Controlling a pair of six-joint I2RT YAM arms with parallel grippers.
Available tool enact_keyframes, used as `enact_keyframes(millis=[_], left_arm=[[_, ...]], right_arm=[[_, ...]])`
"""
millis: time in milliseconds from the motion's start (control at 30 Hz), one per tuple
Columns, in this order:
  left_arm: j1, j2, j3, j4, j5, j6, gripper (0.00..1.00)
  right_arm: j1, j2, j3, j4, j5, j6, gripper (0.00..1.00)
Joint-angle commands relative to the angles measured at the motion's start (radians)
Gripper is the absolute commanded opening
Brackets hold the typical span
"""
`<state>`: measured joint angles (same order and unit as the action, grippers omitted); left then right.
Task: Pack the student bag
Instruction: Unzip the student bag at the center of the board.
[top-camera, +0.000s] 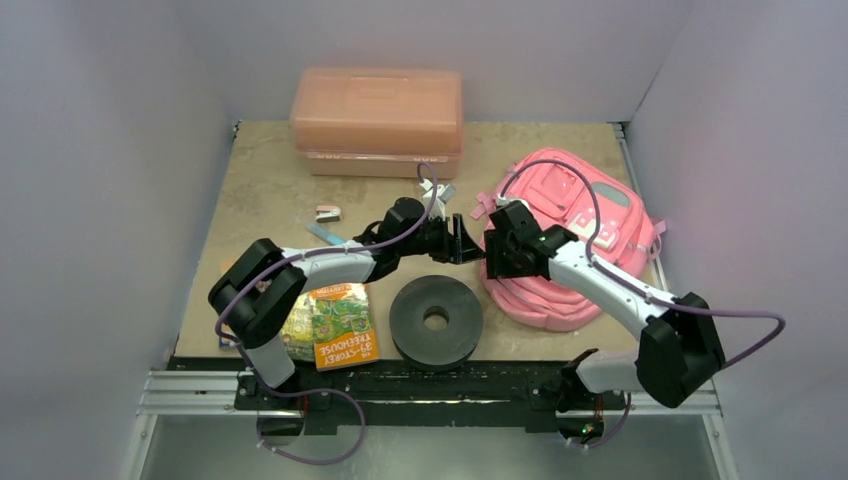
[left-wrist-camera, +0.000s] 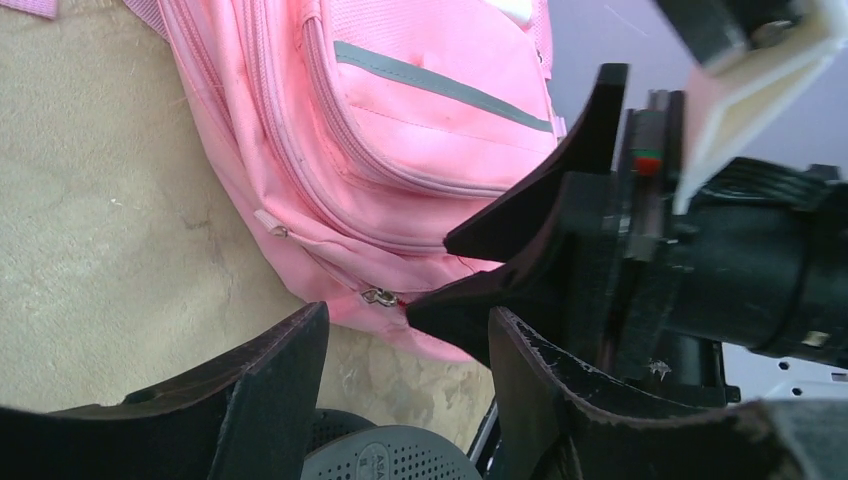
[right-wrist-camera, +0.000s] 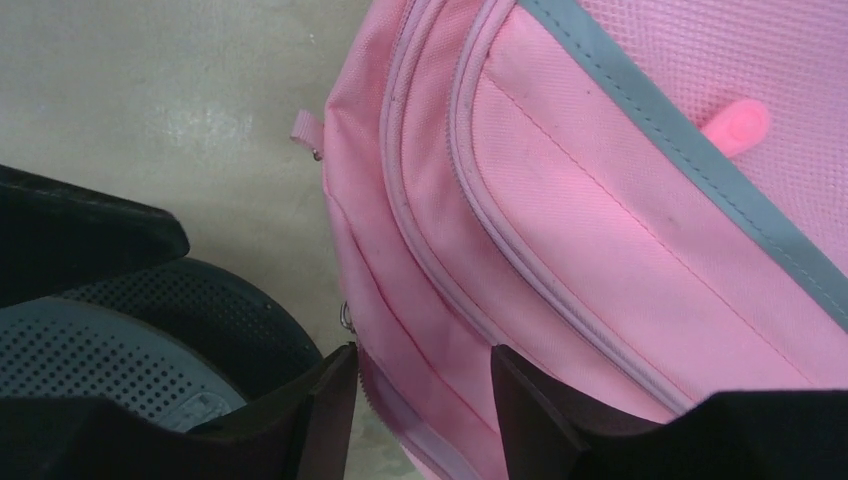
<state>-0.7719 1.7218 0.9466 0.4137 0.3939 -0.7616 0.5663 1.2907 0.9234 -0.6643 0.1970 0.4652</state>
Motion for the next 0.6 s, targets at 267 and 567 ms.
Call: enact_keyframes(millis=[267, 567], left_arm=[[0.030, -0.068, -0.033, 0.020, 0.047, 0.057, 0.57], [0.049, -0.025, -0.028, 0.097, 0.144, 0.222, 0.60]], right_arm=[[0.011, 0.090, -0.054, 0.129, 0.019, 0.003, 0.40], [0.009, -0.086, -0.014, 0.108, 0.011, -0.019, 0.00]])
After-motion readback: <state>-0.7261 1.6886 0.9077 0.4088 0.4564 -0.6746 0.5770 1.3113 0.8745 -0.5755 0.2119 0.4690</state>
